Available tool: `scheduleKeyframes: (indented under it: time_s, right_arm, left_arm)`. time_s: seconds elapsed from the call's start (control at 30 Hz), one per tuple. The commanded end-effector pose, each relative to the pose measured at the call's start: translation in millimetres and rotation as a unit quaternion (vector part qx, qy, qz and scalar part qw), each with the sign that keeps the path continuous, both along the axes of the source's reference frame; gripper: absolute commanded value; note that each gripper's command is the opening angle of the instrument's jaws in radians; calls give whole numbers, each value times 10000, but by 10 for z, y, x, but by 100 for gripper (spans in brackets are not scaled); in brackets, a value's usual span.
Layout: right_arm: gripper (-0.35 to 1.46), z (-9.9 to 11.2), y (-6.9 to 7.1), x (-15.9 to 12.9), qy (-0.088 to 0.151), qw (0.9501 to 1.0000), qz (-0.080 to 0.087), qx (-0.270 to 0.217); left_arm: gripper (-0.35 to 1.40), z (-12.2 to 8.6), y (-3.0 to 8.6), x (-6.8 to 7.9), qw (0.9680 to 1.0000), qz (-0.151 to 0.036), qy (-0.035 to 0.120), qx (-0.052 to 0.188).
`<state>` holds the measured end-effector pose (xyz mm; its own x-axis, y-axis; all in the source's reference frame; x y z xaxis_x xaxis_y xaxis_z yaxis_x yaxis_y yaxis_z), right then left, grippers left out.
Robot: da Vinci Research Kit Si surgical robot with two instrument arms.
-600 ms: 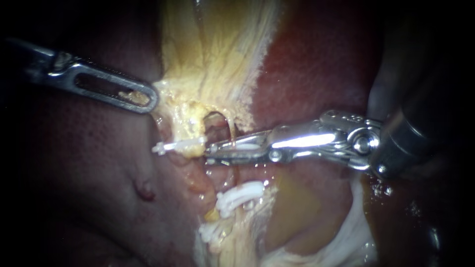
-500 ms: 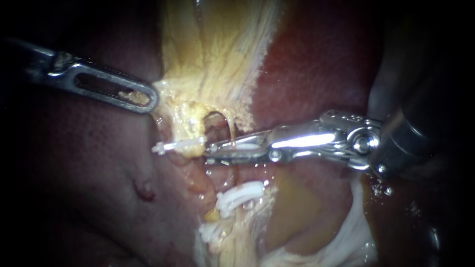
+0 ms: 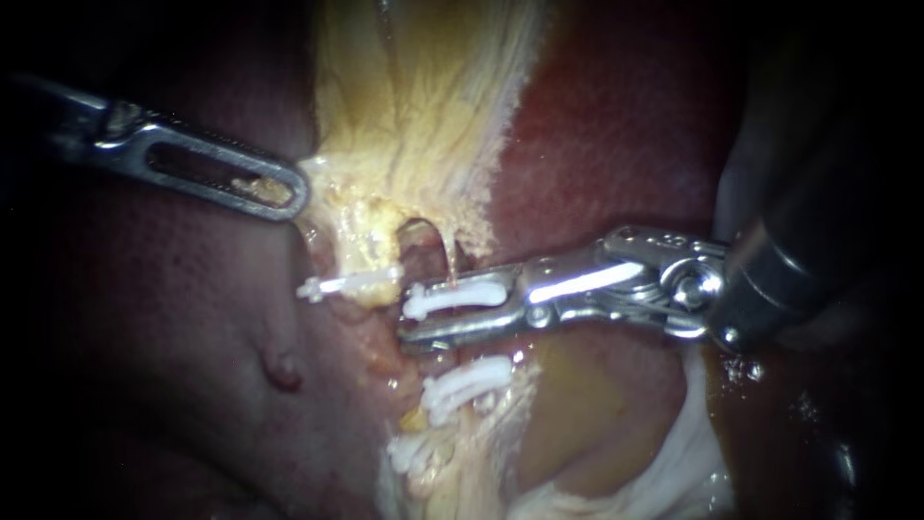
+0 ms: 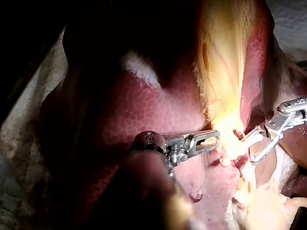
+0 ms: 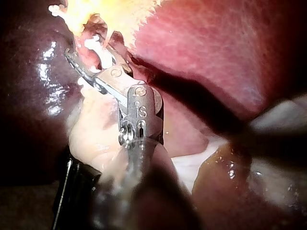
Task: Going back third clip right tube
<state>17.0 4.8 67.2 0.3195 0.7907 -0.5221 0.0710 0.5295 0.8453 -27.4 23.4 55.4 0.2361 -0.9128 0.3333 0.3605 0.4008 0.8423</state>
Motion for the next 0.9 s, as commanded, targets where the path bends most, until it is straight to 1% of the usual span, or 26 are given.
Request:
scheduleKeyframes:
  time_s: [0.03, 0.2, 0.33, 0.4, 0.47, 0.67, 0.8, 0.9]
  right_arm:
    - [41, 1, -1, 1, 4, 10000, 17, -60]
    - [46, 8, -2, 2, -73, 9989, 206, -404]
    - [50, 19, 0, -2, -198, 9955, 442, -811]
    - [50, 22, 1, -6, -221, 9937, 490, -984]
    - [50, 23, 2, -11, -222, 9925, 502, -1093]
    - [50, 15, 6, -28, -128, 9891, 426, -1401]
    - [50, 6, 7, -44, -38, 9855, 352, -1660]
    - [50, -5, 11, -60, 10, 9814, 324, -1892]
  left_arm:
    - [-35, 0, 0, 0, 10000, -2, 1, 0]
    - [-35, -1, 0, 0, 10000, -3, 2, 0]
    - [-35, -1, 0, 0, 10000, -3, 2, 0]
    - [-35, -1, 0, 1, 10000, -3, 2, 0]
    - [-35, 0, 0, 1, 10000, -1, 1, 0]
    - [-35, -1, 0, 1, 10000, 0, 0, 0]
    - [-35, -1, -1, 2, 10000, 3, -1, 0]
    - [-35, -1, -1, 3, 10000, 4, -2, 1]
